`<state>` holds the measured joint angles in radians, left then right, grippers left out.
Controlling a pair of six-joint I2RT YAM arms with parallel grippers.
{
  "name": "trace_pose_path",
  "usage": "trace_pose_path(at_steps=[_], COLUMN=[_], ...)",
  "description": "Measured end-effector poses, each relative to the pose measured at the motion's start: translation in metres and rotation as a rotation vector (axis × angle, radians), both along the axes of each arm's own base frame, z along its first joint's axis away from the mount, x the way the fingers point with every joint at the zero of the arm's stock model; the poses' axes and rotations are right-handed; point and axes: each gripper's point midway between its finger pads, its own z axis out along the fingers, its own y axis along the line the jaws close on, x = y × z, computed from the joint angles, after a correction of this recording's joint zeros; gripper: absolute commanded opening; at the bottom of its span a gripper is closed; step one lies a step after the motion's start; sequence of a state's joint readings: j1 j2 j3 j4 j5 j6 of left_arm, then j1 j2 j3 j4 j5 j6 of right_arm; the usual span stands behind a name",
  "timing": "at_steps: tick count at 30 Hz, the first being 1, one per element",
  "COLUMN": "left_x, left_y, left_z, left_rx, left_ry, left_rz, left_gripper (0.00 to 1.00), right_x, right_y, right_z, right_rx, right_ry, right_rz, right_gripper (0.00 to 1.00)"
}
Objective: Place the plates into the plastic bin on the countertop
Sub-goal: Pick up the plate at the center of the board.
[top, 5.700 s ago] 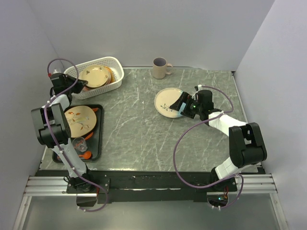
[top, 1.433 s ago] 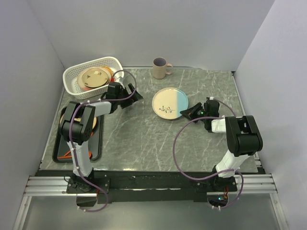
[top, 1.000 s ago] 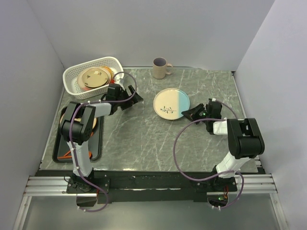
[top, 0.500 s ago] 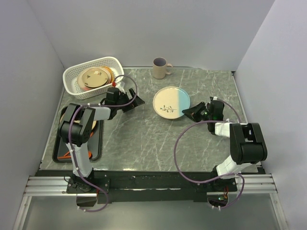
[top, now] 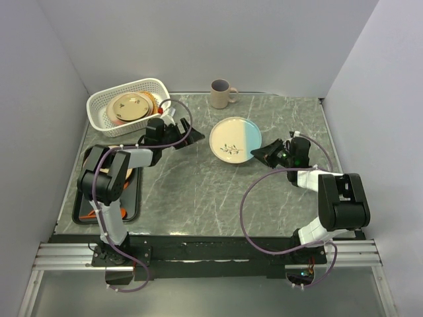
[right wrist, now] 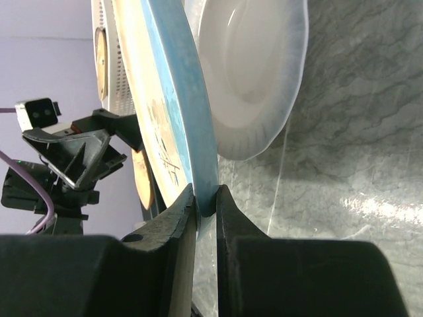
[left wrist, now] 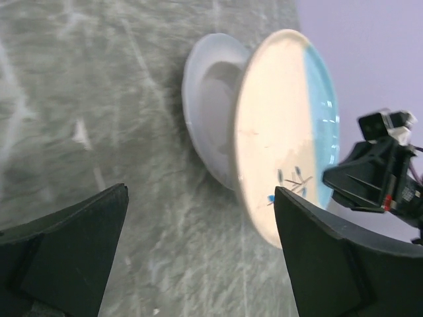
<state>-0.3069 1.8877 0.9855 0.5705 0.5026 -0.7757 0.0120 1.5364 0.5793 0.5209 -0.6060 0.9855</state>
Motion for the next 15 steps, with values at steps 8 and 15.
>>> trace_pose_path(at_steps=[8, 15], left_x=[-0.018, -0.027], left_y=[-0.031, -0.046], left_z=[0.012, 0.01], left_rx=[-0.047, -0.05], left_ry=[-0.027, -0.018], left_rz=[-0.103, -0.148], left_gripper=[0.86, 0.78], right_x=[-0.005, -0.008], right_y=[0.003, 0.01], right_z=[0.003, 0.004], right_rx=[0.004, 0.007], right_ry=[-0.004, -0.005], right_rz=[0.029, 0.052], right_gripper=[0.0, 0.0])
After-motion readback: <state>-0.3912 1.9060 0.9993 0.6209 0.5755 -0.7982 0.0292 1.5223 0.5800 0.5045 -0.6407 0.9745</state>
